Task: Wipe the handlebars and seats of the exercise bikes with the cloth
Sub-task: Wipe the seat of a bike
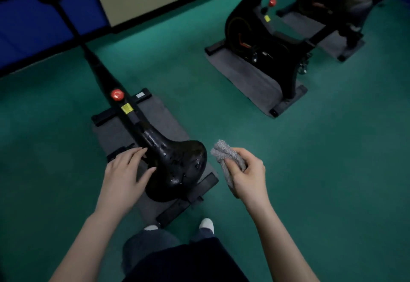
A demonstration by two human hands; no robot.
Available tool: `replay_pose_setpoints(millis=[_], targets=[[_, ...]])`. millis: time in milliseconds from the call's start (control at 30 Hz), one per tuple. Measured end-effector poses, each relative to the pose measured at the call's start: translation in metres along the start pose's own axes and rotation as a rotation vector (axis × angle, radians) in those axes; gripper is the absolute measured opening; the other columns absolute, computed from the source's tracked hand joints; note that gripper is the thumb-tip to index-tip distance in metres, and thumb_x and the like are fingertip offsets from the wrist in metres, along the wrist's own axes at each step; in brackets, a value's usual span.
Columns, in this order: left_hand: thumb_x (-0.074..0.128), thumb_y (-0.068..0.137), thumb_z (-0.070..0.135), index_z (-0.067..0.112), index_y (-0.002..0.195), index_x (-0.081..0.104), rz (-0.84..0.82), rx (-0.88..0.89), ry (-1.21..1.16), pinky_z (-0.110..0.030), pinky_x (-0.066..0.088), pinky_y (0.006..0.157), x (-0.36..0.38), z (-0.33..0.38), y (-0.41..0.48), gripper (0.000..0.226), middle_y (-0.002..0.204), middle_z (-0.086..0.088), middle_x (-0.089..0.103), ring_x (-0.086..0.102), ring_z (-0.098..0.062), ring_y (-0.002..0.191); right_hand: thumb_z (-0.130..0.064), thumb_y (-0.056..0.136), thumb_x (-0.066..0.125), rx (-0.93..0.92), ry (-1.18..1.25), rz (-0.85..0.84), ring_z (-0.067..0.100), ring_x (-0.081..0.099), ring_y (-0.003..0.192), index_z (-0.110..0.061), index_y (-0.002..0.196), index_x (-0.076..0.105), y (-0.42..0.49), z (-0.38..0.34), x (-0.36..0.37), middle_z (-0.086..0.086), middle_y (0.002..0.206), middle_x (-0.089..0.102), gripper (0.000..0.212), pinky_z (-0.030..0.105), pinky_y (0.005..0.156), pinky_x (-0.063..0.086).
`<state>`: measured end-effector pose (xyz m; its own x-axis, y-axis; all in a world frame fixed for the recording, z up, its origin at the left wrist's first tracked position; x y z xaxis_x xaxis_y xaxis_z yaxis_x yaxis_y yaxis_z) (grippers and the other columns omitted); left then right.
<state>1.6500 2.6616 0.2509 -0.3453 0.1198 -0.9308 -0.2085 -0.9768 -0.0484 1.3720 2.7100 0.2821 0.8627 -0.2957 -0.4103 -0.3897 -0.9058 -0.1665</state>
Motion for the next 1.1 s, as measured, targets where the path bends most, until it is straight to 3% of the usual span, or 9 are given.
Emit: replay_pose_setpoints(millis=[200, 300, 433, 567, 767, 900, 1000, 1033, 1100], targets=[[0.048, 0.089, 0.058, 0.015, 0.137, 0.045, 0.018, -0.136, 0.01, -0.043, 0.034, 0.103, 0.007, 0.001, -0.041, 0.064, 0.134, -0.001, 0.051, 0.045, -0.022, 0.124, -0.004, 0.085, 0.063, -0.041, 0.045, -0.119, -0.001, 0.062, 0.073, -0.028, 0.085, 0.067, 0.008, 0.008, 0.009, -0.012, 0.079, 0.07, 0.024, 0.008, 0.067, 0.044], [0.036, 0.086, 0.071, 0.017, 0.14, 0.041, -0.004, -0.199, -0.009, -0.04, 0.032, 0.104, 0.016, -0.004, -0.05, 0.077, 0.137, 0.002, 0.047, 0.041, -0.019, 0.127, -0.002, 0.085, 0.062, -0.045, 0.045, -0.183, 0.007, 0.064, 0.077, -0.023, 0.088, 0.069, 0.01, 0.011, 0.025, -0.006, 0.082, 0.071, 0.022, 0.012, 0.069, 0.047], [0.039, 0.073, 0.073, 0.02, 0.145, 0.031, -0.064, -0.29, -0.126, -0.039, 0.028, 0.107, 0.04, -0.016, -0.054, 0.09, 0.144, 0.004, 0.037, 0.033, -0.015, 0.133, -0.003, 0.085, 0.063, -0.065, 0.0, -0.241, 0.01, 0.064, 0.082, -0.017, 0.093, 0.071, 0.011, 0.017, 0.05, -0.003, 0.087, 0.071, 0.018, 0.019, 0.074, 0.048], [0.04, 0.064, 0.081, 0.02, 0.148, 0.023, -0.113, -0.352, -0.278, -0.039, 0.025, 0.111, 0.065, -0.029, -0.052, 0.105, 0.149, 0.006, 0.029, 0.026, -0.014, 0.137, -0.003, 0.085, 0.064, -0.136, -0.056, -0.253, -0.003, 0.061, 0.086, -0.024, 0.09, 0.068, 0.014, 0.012, 0.073, -0.005, 0.093, 0.068, 0.022, 0.006, 0.074, 0.042], [0.049, 0.052, 0.084, 0.02, 0.149, 0.022, -0.13, -0.373, -0.478, -0.041, 0.025, 0.115, 0.081, -0.046, -0.039, 0.119, 0.149, 0.006, 0.027, 0.026, -0.015, 0.137, 0.002, 0.085, 0.061, -0.374, -0.178, -0.273, 0.02, 0.06, 0.093, -0.005, 0.097, 0.071, 0.057, -0.041, 0.135, 0.004, 0.095, 0.067, 0.017, 0.026, 0.084, 0.044], [0.05, 0.047, 0.091, 0.024, 0.149, 0.02, -0.185, -0.312, -0.542, -0.041, 0.024, 0.116, 0.096, -0.046, -0.035, 0.126, 0.147, 0.01, 0.025, 0.024, -0.009, 0.137, 0.005, 0.085, 0.057, -0.55, -0.305, -0.305, 0.027, 0.057, 0.096, -0.002, 0.103, 0.07, 0.086, -0.077, 0.194, 0.01, 0.101, 0.069, 0.024, 0.013, 0.08, 0.033], [0.052, 0.044, 0.092, 0.027, 0.149, 0.017, -0.199, -0.282, -0.574, -0.037, 0.02, 0.117, 0.107, -0.041, -0.036, 0.128, 0.135, 0.03, 0.014, 0.016, 0.004, 0.129, 0.009, 0.083, 0.055, -0.647, -0.376, -0.393, 0.026, 0.055, 0.106, -0.004, 0.109, 0.07, 0.093, -0.085, 0.235, 0.01, 0.107, 0.069, 0.032, 0.002, 0.087, 0.029], [0.053, 0.044, 0.091, 0.028, 0.149, 0.017, -0.182, -0.279, -0.582, -0.034, 0.019, 0.116, 0.11, -0.041, -0.036, 0.128, 0.126, 0.038, 0.009, 0.012, 0.008, 0.124, 0.011, 0.082, 0.056, -0.682, -0.397, -0.45, 0.025, 0.054, 0.11, -0.005, 0.11, 0.07, 0.091, -0.084, 0.247, 0.009, 0.108, 0.068, 0.035, 0.005, 0.093, 0.03], [0.058, 0.046, 0.086, 0.028, 0.149, 0.017, -0.155, -0.277, -0.597, -0.029, 0.016, 0.113, 0.113, -0.042, -0.036, 0.126, 0.119, 0.043, 0.003, 0.007, 0.012, 0.12, 0.015, 0.078, 0.056, -0.757, -0.444, -0.559, 0.025, 0.053, 0.112, -0.007, 0.108, 0.07, 0.082, -0.078, 0.264, 0.006, 0.107, 0.068, 0.04, 0.027, 0.1, 0.039]])
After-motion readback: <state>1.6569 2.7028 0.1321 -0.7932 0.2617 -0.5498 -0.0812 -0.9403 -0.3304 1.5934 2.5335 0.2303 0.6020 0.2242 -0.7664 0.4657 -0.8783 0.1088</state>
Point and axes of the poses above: each hand's wrist, its own y-axis towards the middle knuckle, its own x-axis out of the palm, z = x × y, the point moved 9 cm from there along y, towards the middle knuckle
